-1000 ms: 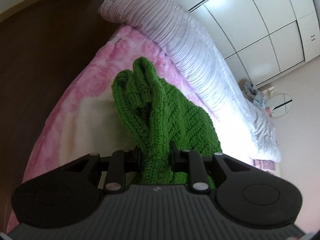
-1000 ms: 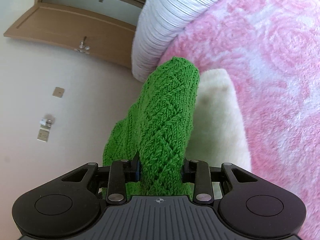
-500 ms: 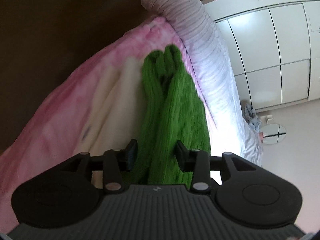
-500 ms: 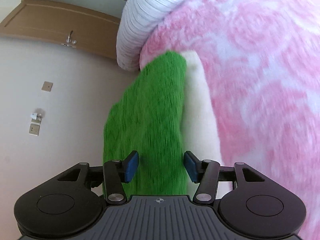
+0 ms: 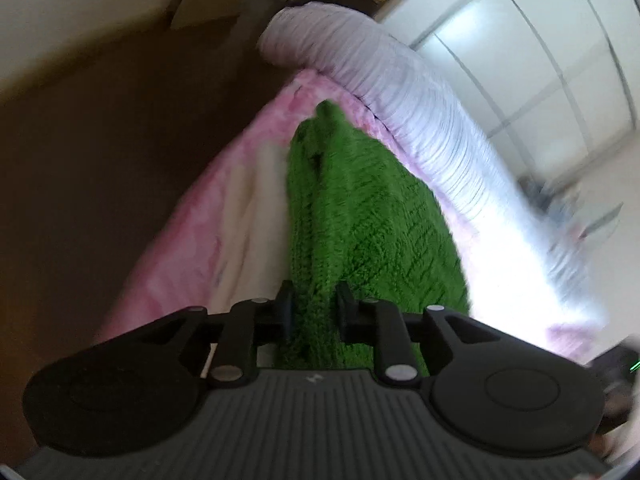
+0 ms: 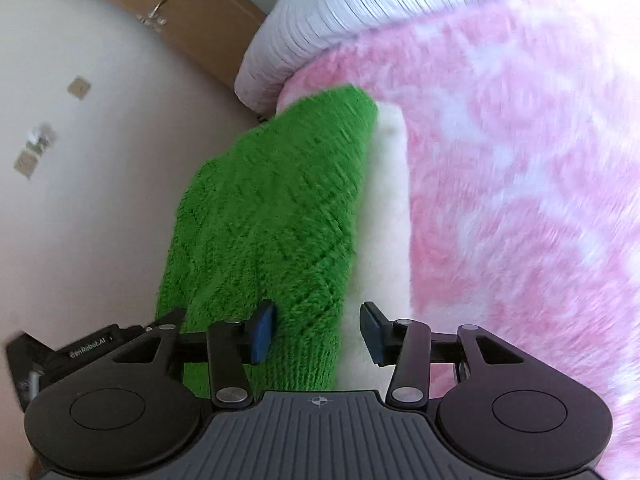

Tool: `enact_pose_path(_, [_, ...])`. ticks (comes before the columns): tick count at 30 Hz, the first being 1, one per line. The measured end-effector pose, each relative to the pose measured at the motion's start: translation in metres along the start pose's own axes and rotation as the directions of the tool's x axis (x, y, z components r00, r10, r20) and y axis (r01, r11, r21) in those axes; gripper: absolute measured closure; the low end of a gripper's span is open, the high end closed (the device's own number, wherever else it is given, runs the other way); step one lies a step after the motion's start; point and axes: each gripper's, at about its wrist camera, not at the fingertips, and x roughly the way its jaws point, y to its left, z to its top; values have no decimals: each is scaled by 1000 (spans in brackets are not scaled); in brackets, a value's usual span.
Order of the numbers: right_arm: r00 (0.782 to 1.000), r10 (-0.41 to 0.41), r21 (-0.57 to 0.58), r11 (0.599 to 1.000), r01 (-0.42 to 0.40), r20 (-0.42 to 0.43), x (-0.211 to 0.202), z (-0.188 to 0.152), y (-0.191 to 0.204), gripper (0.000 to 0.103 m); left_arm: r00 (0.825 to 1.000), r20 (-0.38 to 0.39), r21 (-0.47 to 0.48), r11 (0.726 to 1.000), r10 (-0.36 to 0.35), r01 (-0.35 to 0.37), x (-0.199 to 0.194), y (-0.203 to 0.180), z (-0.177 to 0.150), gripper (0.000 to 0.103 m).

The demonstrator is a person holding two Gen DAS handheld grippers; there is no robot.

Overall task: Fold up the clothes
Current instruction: 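Lower the vest onto the white towel and open both grippers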

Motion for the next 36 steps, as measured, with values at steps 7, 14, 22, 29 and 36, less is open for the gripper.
enact_pose_path(7, [979,-119,-368,913,173,165,-23,-26,72,58,998,65,258,966,6,-23,-28,-43,1,94])
enact_pose_path(14, [968,-163,-574,781,245,192,20,-91,90,59,999,4,363,931,40,-39,5,-20,-35,102])
enact_pose_path(22, [934,-173,-699,623,350,314,36,-139,92,59,997,58,379,923,42,-61,4,-14,-46,102])
enact_pose_path(29, [932,-166,-608,719,337,321,-5,-112,104,59,994,95,389,916,60,-93,-16,-35,-51,103])
enact_pose_path(36, [958,-246,-651,705,283,150,20,-124,92,55,988,59,390,907,145,-156,-9,-43,-61,103])
